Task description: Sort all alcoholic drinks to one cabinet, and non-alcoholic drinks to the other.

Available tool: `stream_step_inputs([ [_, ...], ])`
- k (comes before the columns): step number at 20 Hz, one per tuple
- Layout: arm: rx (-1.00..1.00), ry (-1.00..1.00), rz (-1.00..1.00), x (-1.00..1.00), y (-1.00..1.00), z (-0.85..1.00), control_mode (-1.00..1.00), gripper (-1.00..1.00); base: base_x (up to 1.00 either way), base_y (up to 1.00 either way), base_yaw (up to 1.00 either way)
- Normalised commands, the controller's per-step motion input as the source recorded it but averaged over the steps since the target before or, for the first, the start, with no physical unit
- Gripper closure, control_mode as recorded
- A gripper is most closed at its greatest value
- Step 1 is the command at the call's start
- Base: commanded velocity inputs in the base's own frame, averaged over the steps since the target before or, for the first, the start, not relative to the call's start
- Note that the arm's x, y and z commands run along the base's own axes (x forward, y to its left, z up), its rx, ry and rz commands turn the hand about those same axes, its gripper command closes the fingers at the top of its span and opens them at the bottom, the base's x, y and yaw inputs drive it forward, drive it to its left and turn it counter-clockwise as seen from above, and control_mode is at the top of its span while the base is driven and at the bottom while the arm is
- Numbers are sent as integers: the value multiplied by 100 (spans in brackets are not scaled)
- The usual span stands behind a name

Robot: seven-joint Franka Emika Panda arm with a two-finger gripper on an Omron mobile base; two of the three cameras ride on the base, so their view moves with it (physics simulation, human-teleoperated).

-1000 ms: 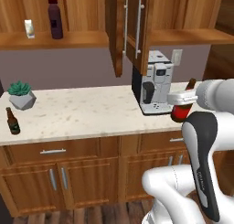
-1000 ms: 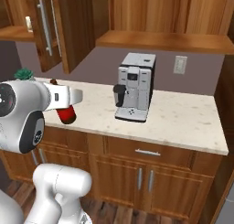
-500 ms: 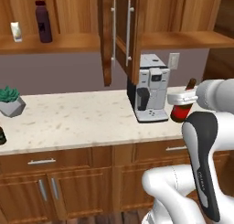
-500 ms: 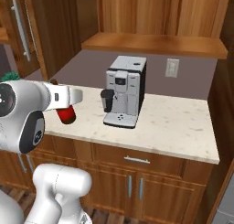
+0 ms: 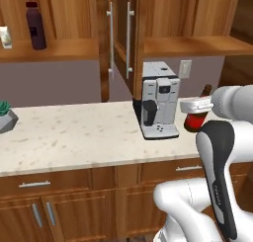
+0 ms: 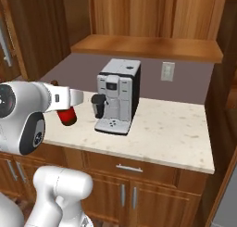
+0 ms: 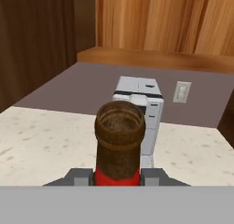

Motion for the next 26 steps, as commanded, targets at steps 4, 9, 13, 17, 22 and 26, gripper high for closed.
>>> stream_step_inputs([
  [4,0,0,0,0,0,0,100,100,24,-42,0],
  [9,0,0,0,0,0,0,100,100,25,-40,0],
  [13,0,0,0,0,0,0,100,100,31,-34,0],
  [17,0,0,0,0,0,0,100,100,33,-35,0],
  [22,0,0,0,0,0,0,100,100,33,-39,0],
  [26,0,0,0,0,0,0,100,100,32,-42,-1],
])
